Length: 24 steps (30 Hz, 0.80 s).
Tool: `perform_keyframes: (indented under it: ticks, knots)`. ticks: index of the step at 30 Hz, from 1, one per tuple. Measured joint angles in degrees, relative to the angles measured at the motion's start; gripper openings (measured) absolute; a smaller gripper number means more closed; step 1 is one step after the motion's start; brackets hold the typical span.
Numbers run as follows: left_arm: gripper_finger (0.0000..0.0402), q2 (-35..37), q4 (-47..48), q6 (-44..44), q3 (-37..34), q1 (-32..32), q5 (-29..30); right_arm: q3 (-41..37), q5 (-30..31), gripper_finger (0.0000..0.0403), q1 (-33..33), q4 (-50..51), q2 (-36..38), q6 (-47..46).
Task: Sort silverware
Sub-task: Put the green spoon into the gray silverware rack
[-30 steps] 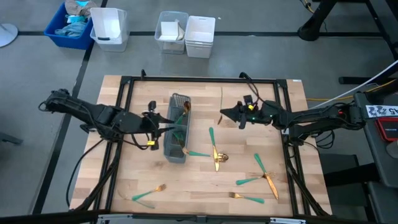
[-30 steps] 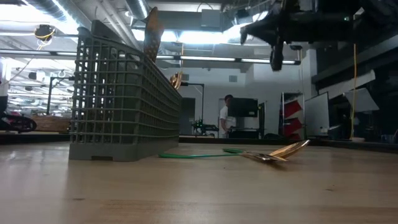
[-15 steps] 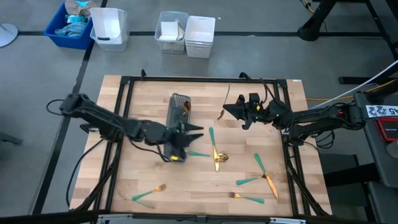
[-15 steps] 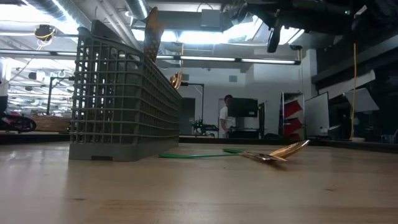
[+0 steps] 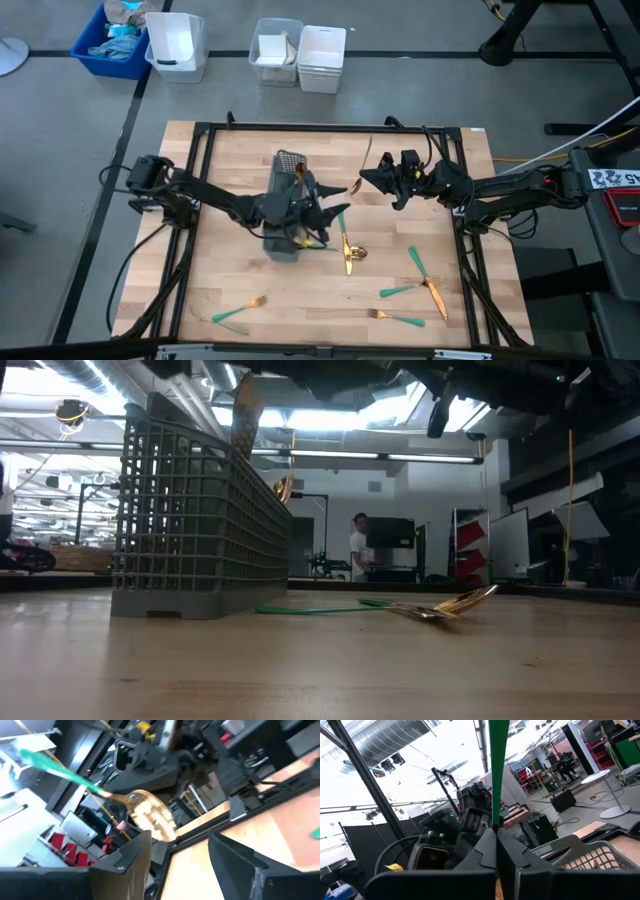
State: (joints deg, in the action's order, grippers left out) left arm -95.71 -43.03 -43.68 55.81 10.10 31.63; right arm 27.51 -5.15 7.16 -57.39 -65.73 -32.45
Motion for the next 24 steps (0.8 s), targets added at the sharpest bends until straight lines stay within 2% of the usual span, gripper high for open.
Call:
perform_keyframes:
  ticks: [9,14,24]
  knots:
    - [0.0172,-2.9,-6.0,3.2,1.3,-2.8,-3.3,0.0,0.0,0.0001,0.0,0.0,0.0,1.4]
    - [0.0172,-3.2,-5.6,4.9,2.1,-3.9,-8.2,0.0,0.0,0.0001,0.0,0.0,0.0,1.5]
    - [0.014,-3.2,-5.5,7.2,2.2,-6.0,-8.5,0.0,0.7,0.0001,0.0,0.0,0.0,1.9]
